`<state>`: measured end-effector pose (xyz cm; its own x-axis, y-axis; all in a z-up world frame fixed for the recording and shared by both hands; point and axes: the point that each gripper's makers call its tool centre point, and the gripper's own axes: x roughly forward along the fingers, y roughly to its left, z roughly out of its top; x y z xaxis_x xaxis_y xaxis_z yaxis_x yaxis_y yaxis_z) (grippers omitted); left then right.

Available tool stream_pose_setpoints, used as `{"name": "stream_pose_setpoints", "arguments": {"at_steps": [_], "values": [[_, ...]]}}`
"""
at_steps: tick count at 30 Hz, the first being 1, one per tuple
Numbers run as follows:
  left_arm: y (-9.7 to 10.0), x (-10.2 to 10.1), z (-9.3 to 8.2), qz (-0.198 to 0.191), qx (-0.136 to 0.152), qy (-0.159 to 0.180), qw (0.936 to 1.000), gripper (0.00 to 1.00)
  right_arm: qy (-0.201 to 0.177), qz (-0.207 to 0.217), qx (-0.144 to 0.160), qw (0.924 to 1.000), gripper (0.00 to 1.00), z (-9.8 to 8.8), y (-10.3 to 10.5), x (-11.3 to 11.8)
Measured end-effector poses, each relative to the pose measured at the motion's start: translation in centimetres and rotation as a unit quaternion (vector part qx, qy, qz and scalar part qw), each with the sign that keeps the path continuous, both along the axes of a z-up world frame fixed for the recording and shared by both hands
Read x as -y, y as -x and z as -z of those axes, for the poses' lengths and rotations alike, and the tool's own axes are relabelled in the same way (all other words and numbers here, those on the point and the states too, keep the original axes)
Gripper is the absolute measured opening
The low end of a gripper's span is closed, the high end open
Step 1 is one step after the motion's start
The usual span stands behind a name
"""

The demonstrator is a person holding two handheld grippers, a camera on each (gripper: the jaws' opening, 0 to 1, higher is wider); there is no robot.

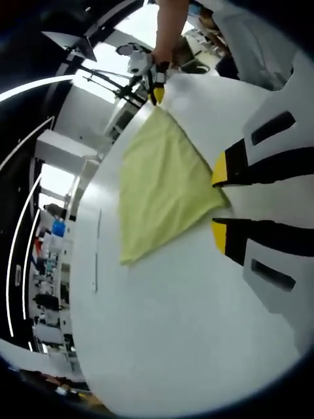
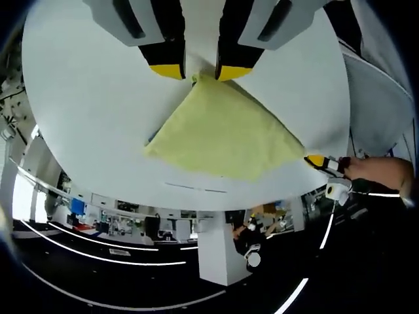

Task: Fold the garment on the visible template until the final outline fits inside the template.

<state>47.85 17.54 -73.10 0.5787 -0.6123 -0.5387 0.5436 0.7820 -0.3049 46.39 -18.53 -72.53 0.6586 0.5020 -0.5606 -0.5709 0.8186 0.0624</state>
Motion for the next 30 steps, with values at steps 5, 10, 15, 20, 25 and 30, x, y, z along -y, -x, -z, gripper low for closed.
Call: {"name": "stream_pose_setpoints", "arguments": {"at_steps": [5,10,15,20,25,30], "values": [[0.7,0.1,-1.3,0.004,0.01,0.004,0.9999,0.26,-0.013,0.004,0.006,0.9999,0.2,-1.1,0.3,-0.2],[1.5,0.2,-2.6,0.008,0.022,0.005,0.9997,0.32,-0.012,0.01,0.005,0.9999,0.23,-1.7,0.9,0.2],[2.2,0.1,-3.8,0.006,0.029,0.011,0.9995,0.39,-0.022,0.013,0.008,0.9996,0.3,-2.9,1.9,0.3],[3.1,0.4,-5.1,0.005,0.036,0.029,0.9989,0.44,-0.025,0.016,0.01,0.9995,0.33,-3.8,2.9,0.4],[4.5,1.1,-6.2,0.016,0.042,0.035,0.9984,0.51,-0.04,0.018,0.017,0.9989,0.38,-5.1,4.4,0.1],[6.3,2.0,-7.5,0.029,0.043,0.049,0.9974,0.54,-0.039,0.014,0.02,0.9989,0.43,-5.7,6.1,-0.2]]}}
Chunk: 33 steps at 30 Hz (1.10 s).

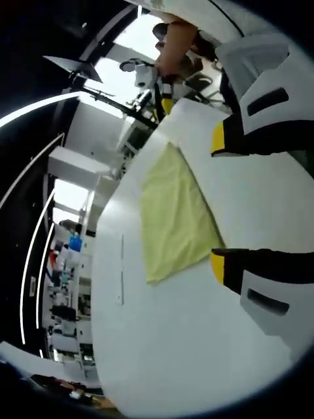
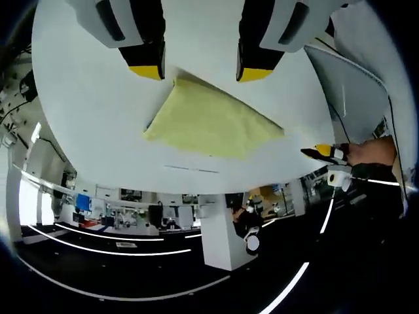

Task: Fold the garment on the visible template until the final outline fits inside the template.

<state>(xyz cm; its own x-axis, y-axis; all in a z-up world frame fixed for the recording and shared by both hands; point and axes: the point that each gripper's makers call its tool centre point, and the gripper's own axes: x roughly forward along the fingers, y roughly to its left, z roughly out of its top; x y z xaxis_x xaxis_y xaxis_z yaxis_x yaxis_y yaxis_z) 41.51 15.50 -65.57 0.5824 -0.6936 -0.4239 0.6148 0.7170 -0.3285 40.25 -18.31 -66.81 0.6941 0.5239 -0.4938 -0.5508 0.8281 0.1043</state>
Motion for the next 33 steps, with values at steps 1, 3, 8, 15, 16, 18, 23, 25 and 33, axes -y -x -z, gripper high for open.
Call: {"name": "stream_pose_setpoints", "arguments": {"at_steps": [1,3,8,15,16,18,23,25,33], "values": [[0.3,0.1,-0.2,0.0,0.002,0.0,1.0,0.55,0.001,0.0,0.0,1.0,0.44,0.0,0.1,0.0],[1.0,0.5,-0.5,0.007,0.007,-0.003,0.9999,0.58,-0.001,-0.002,-0.002,1.0,0.46,-0.2,0.8,0.0],[2.6,1.1,-0.9,0.025,0.012,-0.012,0.9995,0.61,-0.011,0.004,0.003,0.9999,0.48,-1.1,1.9,0.2],[4.2,1.8,-0.8,0.048,0.017,-0.03,0.9983,0.69,-0.002,0.001,-0.005,1.0,0.53,-1.2,3.3,0.2],[4.4,1.8,-0.8,0.05,0.017,-0.033,0.9981,0.69,-0.002,-0.001,-0.004,1.0,0.53,-1.2,3.5,0.2],[4.7,1.7,-0.9,0.05,0.018,-0.032,0.9981,0.69,-0.007,-0.004,-0.01,0.9999,0.53,-1.2,3.8,0.0],[5.1,1.4,-0.7,0.042,0.012,-0.03,0.9986,0.71,-0.018,-0.006,-0.009,0.9998,0.54,-1.6,4.5,0.0],[5.2,1.2,-0.6,0.043,0.012,-0.034,0.9984,0.72,-0.022,-0.008,0.003,0.9997,0.56,-2.1,4.6,-0.1],[5.8,1.3,-0.4,0.041,0.006,-0.022,0.9989,0.74,-0.027,-0.011,0.007,0.9995,0.61,-1.7,5.5,0.3]]}}
